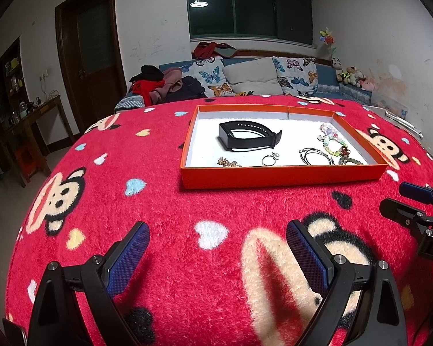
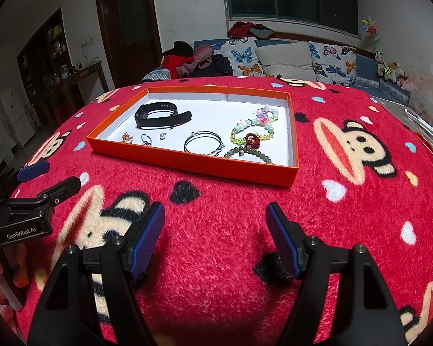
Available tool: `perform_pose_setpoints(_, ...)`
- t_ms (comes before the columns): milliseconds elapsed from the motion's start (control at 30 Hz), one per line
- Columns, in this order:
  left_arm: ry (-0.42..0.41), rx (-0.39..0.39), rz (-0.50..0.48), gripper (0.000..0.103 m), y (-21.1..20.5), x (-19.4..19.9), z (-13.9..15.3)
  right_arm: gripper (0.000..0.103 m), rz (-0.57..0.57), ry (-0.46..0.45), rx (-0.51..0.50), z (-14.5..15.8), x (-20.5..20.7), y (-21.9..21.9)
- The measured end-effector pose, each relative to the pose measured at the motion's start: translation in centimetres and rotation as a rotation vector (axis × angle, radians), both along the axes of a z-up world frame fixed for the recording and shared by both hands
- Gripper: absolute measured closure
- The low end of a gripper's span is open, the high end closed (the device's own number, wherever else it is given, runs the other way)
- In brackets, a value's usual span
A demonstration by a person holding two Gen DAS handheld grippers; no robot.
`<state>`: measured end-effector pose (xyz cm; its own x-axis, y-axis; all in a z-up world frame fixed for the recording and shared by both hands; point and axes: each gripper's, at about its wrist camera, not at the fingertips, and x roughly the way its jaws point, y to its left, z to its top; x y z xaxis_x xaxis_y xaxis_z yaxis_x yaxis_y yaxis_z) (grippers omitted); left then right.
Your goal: Organize jewelry
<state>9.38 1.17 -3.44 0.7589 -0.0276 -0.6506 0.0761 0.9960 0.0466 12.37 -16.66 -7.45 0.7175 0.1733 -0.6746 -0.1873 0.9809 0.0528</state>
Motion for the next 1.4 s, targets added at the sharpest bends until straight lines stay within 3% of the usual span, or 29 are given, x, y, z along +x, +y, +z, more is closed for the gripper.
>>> perform_pose_setpoints(1400, -0.024, 0.017, -0.004, 0.001, -0.38, -0.29, 0.22, 0.030, 0.001, 0.000, -0.002, -0.01, -0.11, 0.26)
